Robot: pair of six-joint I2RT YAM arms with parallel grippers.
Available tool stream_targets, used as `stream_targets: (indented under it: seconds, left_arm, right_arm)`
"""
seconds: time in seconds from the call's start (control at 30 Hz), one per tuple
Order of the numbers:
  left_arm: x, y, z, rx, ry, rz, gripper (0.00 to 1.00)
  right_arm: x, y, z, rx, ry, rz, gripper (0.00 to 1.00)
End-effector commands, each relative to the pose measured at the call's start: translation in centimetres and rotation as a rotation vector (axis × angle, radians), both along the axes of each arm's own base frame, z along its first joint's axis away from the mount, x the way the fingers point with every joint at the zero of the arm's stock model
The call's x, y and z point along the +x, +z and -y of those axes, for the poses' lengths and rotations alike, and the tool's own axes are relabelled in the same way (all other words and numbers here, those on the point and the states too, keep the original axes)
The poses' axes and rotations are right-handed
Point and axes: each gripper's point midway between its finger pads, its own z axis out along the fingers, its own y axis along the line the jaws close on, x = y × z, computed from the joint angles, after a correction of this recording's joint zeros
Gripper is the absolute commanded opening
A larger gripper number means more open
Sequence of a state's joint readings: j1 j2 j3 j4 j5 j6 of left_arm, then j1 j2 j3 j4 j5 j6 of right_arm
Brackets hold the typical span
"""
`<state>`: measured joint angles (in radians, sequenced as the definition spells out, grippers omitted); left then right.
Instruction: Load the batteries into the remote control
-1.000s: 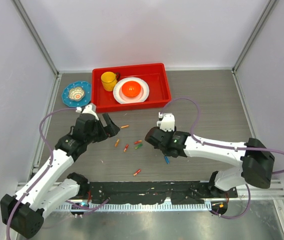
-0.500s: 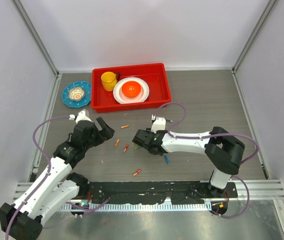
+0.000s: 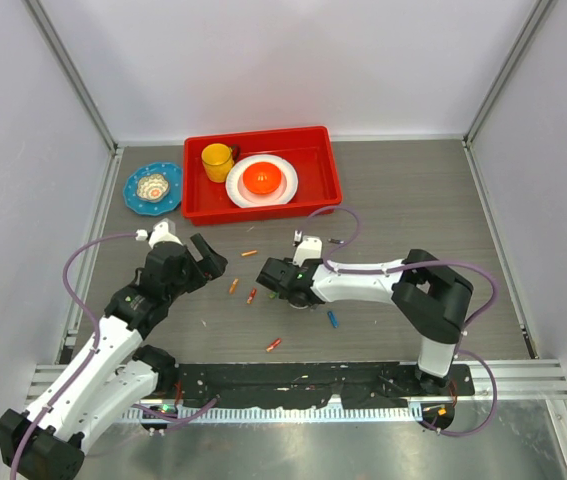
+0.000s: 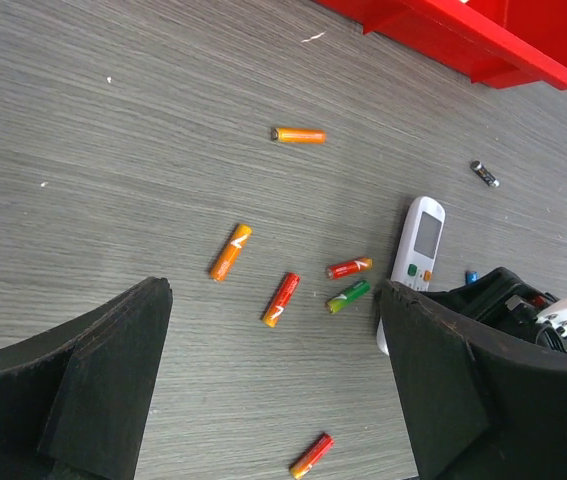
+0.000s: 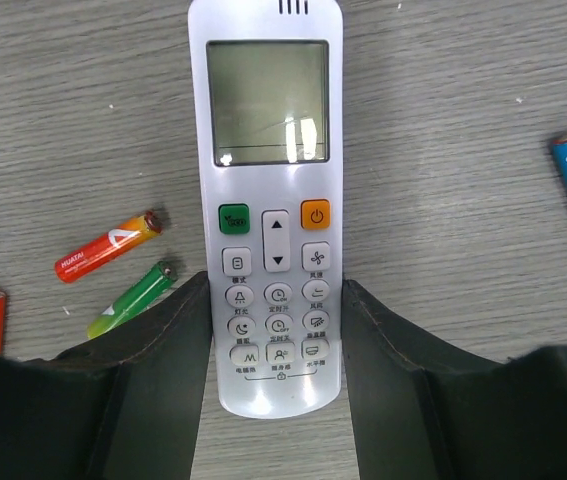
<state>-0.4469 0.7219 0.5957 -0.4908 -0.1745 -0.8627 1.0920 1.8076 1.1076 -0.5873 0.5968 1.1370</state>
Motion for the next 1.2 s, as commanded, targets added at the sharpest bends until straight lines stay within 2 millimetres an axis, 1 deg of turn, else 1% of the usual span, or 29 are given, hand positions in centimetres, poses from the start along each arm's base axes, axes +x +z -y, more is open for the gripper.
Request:
stream_targets:
  seconds: [0.0, 0.07, 0.1, 0.13, 0.2, 0.27, 0.3, 0.4, 0.43, 0.47, 0.53, 0.57, 0.63, 0.67, 0.7, 0.73, 0.77, 0.8, 0.83, 0.87, 0.9, 0.93, 0.97, 1.0, 1.03, 1.07, 1.1, 1.13, 1.17]
  left_arm:
    - [0.2, 0.4, -0.2, -0.005, 0.021, 0.02, 0.89]
    - [0.2, 0.3, -0.3, -0.002, 0.023, 0.018, 0.89]
    - [0.2, 0.3, -0.3, 0.001, 0.019, 0.017, 0.89]
    - [0.2, 0.4, -0.3, 0.0, 0.019, 0.018, 0.89]
    - [0.2, 0.3, -0.3, 0.002, 0.019, 0.016, 0.89]
    - [0.1, 0.3, -0.3, 0.003, 0.019, 0.013, 0.89]
    - [0.2, 0.3, -0.4, 0.005, 0.02, 0.014, 0.89]
    - [0.3, 0.5, -0.4, 0.008, 0.021, 0.015, 0.9]
    - [0.4, 0.5, -0.3, 0.008, 0.019, 0.015, 0.9]
    - [0.5, 0.5, -0.3, 0.01, 0.018, 0.013, 0.9]
    - [0.7, 0.7, -0.1, 0.018, 0.009, 0.008, 0.9]
    - [0.8, 0.8, 0.1, 0.021, -0.002, 0.01, 0.9]
    - [0.9, 1.0, 1.4, 0.017, -0.082, 0.0, 0.87]
    - [1.0, 1.5, 2.2, 0.003, -0.111, 0.011, 0.81]
    - [1.0, 1.4, 2.6, 0.003, -0.125, 0.008, 0.8]
    - [1.2, 1.1, 3.1, 0.013, -0.133, -0.004, 0.8]
    - [1.1, 1.4, 4.1, 0.012, -0.153, 0.006, 0.8]
    - [1.2, 1.4, 4.6, 0.018, -0.156, 0.008, 0.81]
    - [1.5, 0.7, 5.0, 0.047, -0.15, -0.006, 0.83]
    - [1.3, 1.3, 6.7, 0.049, -0.188, 0.008, 0.84]
    - [1.2, 1.1, 7.5, 0.069, -0.199, 0.005, 0.85]
    - [1.7, 0.0, 8.0, 0.132, -0.184, -0.009, 0.85]
    - [1.2, 0.6, 10.2, 0.149, -0.236, 0.008, 0.85]
    - [1.2, 0.5, 11.1, 0.174, -0.244, 0.009, 0.85]
    - [1.2, 0.1, 11.3, 0.221, -0.233, -0.001, 0.85]
    - [1.4, -0.5, 12.8, 0.253, -0.245, -0.021, 0.86]
    - [1.6, -0.8, 13.2, 0.262, -0.239, -0.034, 0.87]
    - [2.1, -0.9, 14.2, 0.25, -0.253, -0.017, 0.91]
    - [1.9, -1.8, 15.3, 0.242, -0.288, -0.023, 0.94]
  right_arm:
    - [0.2, 0.5, -1.5, 0.034, 0.016, 0.003, 0.41]
    - [0.1, 0.4, -1.6, 0.037, 0.021, -0.003, 0.49]
    - [0.1, 0.5, -1.7, 0.045, 0.021, -0.003, 0.58]
    - [0.1, 0.6, -1.7, 0.048, 0.021, -0.003, 0.6]
    - [0.2, 1.0, -1.9, 0.056, 0.024, 0.002, 0.68]
    - [0.4, 1.9, -2.1, 0.076, 0.024, 0.018, 0.71]
    - [0.7, 2.6, -2.3, 0.082, 0.022, 0.032, 0.75]
    - [1.3, 5.2, -2.4, 0.097, 0.023, 0.077, 0.81]
    - [1.6, 6.1, -2.4, 0.1, 0.026, 0.092, 0.81]
    - [1.8, 7.8, -2.4, 0.124, 0.028, 0.118, 0.82]
    - [2.1, 10.4, -1.7, 0.12, 0.028, 0.167, 0.83]
    - [2.2, 12.9, -1.0, 0.144, 0.038, 0.209, 0.84]
    - [2.4, 14.9, 0.5, 0.13, 0.049, 0.268, 0.85]
    - [1.9, 16.4, 2.0, 0.122, 0.084, 0.305, 0.89]
    - [2.0, 17.1, 2.4, 0.13, 0.098, 0.343, 0.9]
    - [2.2, 17.9, 3.7, 0.105, 0.102, 0.388, 0.9]
    - [2.2, 18.4, 4.9, 0.06, 0.125, 0.423, 0.9]
    - [1.9, 18.7, 6.4, 0.054, 0.125, 0.456, 0.9]
    - [1.7, 18.9, 7.4, 0.034, 0.124, 0.475, 0.9]
    - [1.6, 18.2, 8.5, -0.007, 0.128, 0.482, 0.91]
    - [1.4, 19.1, 9.4, -0.002, 0.129, 0.51, 0.9]
    - [1.2, 19.0, 10.1, -0.007, 0.117, 0.522, 0.91]
    - [1.0, 18.0, 11.0, -0.027, 0.104, 0.525, 0.91]
    - [0.9, 18.4, 11.5, 0.007, 0.091, 0.549, 0.91]
    - [0.7, 18.3, 11.9, 0.021, 0.082, 0.557, 0.91]
    - [0.5, 17.2, 12.3, 0.021, 0.083, 0.554, 0.91]
    - [0.3, 17.0, 12.3, 0.034, 0.092, 0.558, 0.91]
    - [0.0, 17.8, 12.7, 0.083, 0.092, 0.579, 0.91]
    - [-0.3, 17.3, 12.7, 0.101, 0.104, 0.579, 0.91]
